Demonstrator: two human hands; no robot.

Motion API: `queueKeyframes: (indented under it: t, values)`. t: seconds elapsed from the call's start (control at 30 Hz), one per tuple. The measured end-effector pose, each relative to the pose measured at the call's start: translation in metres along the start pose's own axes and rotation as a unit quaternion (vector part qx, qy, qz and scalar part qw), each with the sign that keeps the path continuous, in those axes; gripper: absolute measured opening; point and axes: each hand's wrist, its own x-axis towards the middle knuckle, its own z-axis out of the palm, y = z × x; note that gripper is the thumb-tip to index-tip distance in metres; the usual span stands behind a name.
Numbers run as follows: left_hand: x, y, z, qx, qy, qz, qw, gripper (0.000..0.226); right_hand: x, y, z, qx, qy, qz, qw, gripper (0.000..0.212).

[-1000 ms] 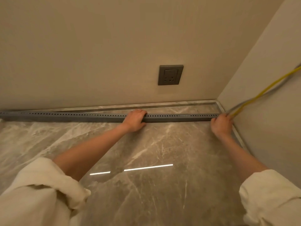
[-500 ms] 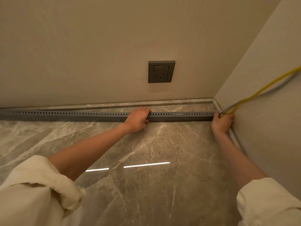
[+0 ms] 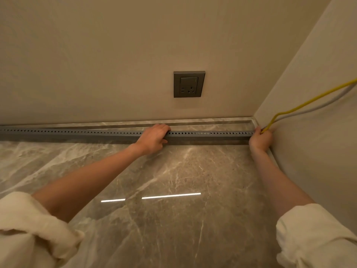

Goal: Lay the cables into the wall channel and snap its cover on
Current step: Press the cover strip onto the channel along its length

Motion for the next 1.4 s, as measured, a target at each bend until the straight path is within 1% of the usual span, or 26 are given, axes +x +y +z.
queueKeyframes:
  t: [0.1, 0.23, 0.37, 0.53, 0.63, 0.7, 0.77, 0.83, 0.9, 0.93, 1.0, 1.03, 1.07, 1.13, 1.2, 1.27, 1.33, 1.37, 1.4]
  values:
    - [0.001, 0.001, -0.005, -0.004, -0.001, -0.005, 1.0, 0.031, 0.0, -0.004, 0.0, -0.035, 0.012, -0.046, 0.998, 0.035]
    - [0.001, -0.001, -0.013, -0.011, 0.013, 0.003, 1.0, 0.031, 0.008, -0.008, 0.001, -0.019, 0.03, -0.084, 0.996, 0.035]
    - [0.003, -0.003, -0.02, -0.015, 0.015, 0.008, 1.0, 0.03, 0.017, -0.014, 0.001, -0.005, 0.041, -0.102, 0.994, 0.036]
    - [0.003, -0.007, -0.022, -0.023, 0.015, 0.007, 1.0, 0.028, 0.019, -0.018, 0.005, 0.031, 0.059, -0.076, 0.995, 0.038]
    - [0.003, -0.011, -0.021, -0.02, 0.014, 0.002, 1.0, 0.028, 0.014, -0.021, 0.009, 0.078, 0.037, -0.041, 0.995, 0.037]
    - [0.005, -0.014, -0.02, -0.019, 0.016, -0.002, 1.0, 0.028, 0.011, -0.023, 0.012, 0.104, 0.018, 0.003, 0.994, 0.041]
    - [0.007, -0.015, -0.018, -0.018, 0.017, -0.009, 1.0, 0.028, 0.011, -0.022, 0.017, 0.152, -0.012, 0.071, 0.986, 0.048]
    - [0.01, -0.016, -0.015, -0.015, 0.022, -0.016, 1.0, 0.029, -0.002, -0.023, 0.024, 0.242, -0.064, 0.153, 0.956, 0.051]
    - [0.014, -0.016, -0.013, -0.009, 0.034, -0.021, 0.999, 0.031, -0.023, -0.024, 0.034, 0.267, -0.124, 0.188, 0.937, 0.051]
    - [0.016, -0.017, -0.011, -0.007, 0.041, -0.023, 0.999, 0.031, -0.035, -0.025, 0.04, 0.27, -0.167, 0.198, 0.927, 0.049]
    - [0.019, -0.018, -0.009, -0.007, 0.053, -0.027, 0.998, 0.032, -0.054, -0.028, 0.053, 0.306, -0.261, 0.226, 0.887, 0.04]
    - [0.02, -0.019, -0.008, -0.009, 0.058, -0.03, 0.998, 0.033, -0.061, -0.032, 0.059, 0.325, -0.292, 0.235, 0.868, 0.034]
    - [0.021, -0.019, -0.007, -0.011, 0.061, -0.032, 0.998, 0.032, -0.064, -0.036, 0.064, 0.333, -0.308, 0.239, 0.858, 0.028]
    - [0.02, -0.022, -0.006, -0.022, 0.076, -0.043, 0.996, 0.03, -0.066, -0.043, 0.071, 0.352, -0.31, 0.244, 0.849, 0.02]
    - [0.013, -0.027, -0.003, -0.045, 0.134, -0.083, 0.987, 0.032, -0.062, -0.047, 0.075, 0.371, -0.298, 0.257, 0.841, 0.02]
    - [0.0, -0.035, 0.001, -0.058, 0.217, -0.17, 0.959, 0.045, -0.054, -0.049, 0.076, 0.37, -0.279, 0.264, 0.846, 0.016]
    - [-0.01, -0.041, 0.005, -0.058, 0.277, -0.292, 0.914, 0.059, -0.044, -0.048, 0.074, 0.367, -0.246, 0.268, 0.856, 0.013]
    - [-0.017, -0.048, 0.004, -0.066, 0.299, -0.367, 0.878, 0.065, -0.041, -0.048, 0.077, 0.365, -0.238, 0.27, 0.859, 0.015]
    - [-0.021, -0.051, 0.002, -0.087, 0.315, -0.444, 0.834, 0.072, -0.036, -0.047, 0.074, 0.36, -0.228, 0.273, 0.863, 0.015]
